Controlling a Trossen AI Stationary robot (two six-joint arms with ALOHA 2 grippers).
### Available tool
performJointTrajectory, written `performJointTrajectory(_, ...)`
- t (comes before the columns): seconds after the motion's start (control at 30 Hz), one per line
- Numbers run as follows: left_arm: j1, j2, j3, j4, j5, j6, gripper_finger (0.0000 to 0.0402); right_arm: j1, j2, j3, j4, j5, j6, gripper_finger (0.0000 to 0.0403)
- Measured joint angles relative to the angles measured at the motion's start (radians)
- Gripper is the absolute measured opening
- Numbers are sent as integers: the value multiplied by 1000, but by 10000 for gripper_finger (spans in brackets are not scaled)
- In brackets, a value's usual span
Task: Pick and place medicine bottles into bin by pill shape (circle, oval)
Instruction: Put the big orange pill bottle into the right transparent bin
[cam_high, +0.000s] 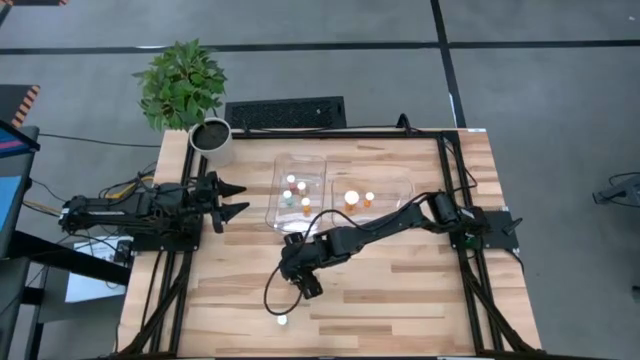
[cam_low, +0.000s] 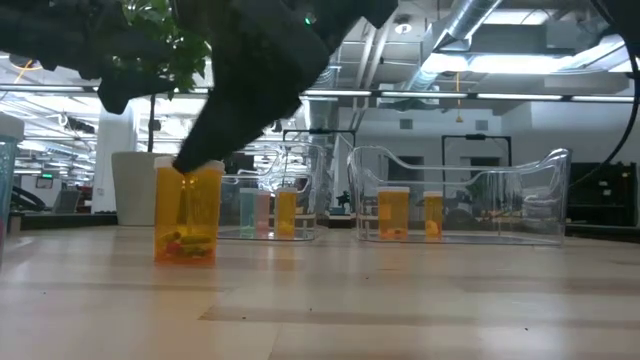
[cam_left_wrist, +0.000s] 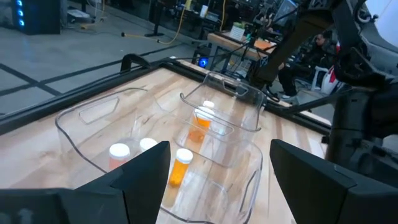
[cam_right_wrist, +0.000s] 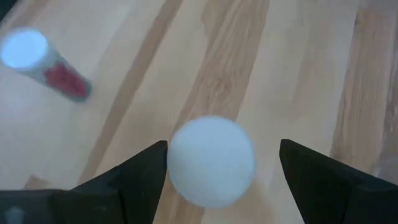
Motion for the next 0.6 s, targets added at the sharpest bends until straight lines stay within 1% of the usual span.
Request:
performJointTrajectory(0.17, 0, 0, 0, 0, 0, 0, 270, 0, 14, 2, 11, -2, 1, 318)
performJointTrajectory(0.27, 0, 0, 0, 0, 0, 0, 270, 1, 24, -4, -13, -2, 13, 318)
performJointTrajectory(0.5, 0, 0, 0, 0, 0, 0, 270, 0, 16, -1, 6, -2, 16, 317)
performJointTrajectory(0.6, 0, 0, 0, -5, 0, 0, 270, 0, 12, -1, 8, -2, 17, 311)
